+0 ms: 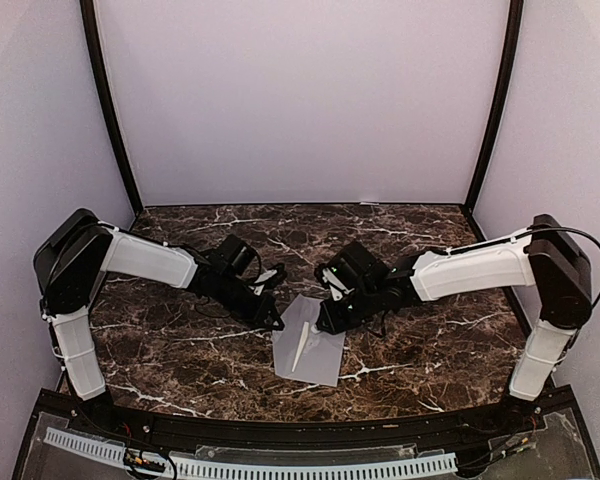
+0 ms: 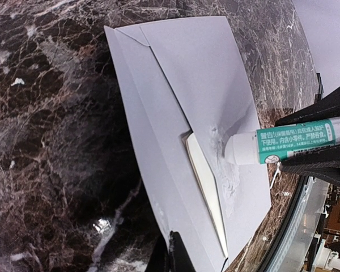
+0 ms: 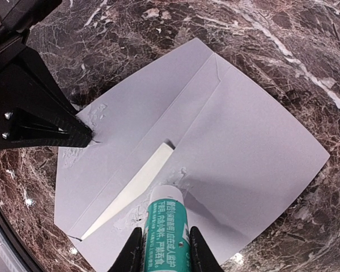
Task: Place the letter into the envelope and seal it
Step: Paint the envelope at the center of the board.
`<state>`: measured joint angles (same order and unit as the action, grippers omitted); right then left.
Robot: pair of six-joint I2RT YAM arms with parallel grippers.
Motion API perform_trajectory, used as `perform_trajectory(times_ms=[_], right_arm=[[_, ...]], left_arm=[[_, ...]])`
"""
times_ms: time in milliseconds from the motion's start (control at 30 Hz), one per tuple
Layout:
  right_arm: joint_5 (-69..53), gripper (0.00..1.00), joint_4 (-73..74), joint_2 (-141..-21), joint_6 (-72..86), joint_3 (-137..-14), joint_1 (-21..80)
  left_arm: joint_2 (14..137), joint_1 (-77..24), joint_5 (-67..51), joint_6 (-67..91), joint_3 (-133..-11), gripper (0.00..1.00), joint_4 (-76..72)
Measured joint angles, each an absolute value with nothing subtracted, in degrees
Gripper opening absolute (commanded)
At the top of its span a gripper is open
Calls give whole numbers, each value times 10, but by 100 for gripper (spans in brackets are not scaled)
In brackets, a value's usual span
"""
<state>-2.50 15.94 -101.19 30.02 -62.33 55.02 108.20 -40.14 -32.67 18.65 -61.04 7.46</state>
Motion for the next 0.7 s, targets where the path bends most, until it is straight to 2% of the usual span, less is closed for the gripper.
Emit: perform_trajectory(times_ms=[700], right_arm=[[-1, 0, 168, -1032, 286, -635, 550]], left_arm=[[1083, -401, -327, 184, -610, 0, 74]])
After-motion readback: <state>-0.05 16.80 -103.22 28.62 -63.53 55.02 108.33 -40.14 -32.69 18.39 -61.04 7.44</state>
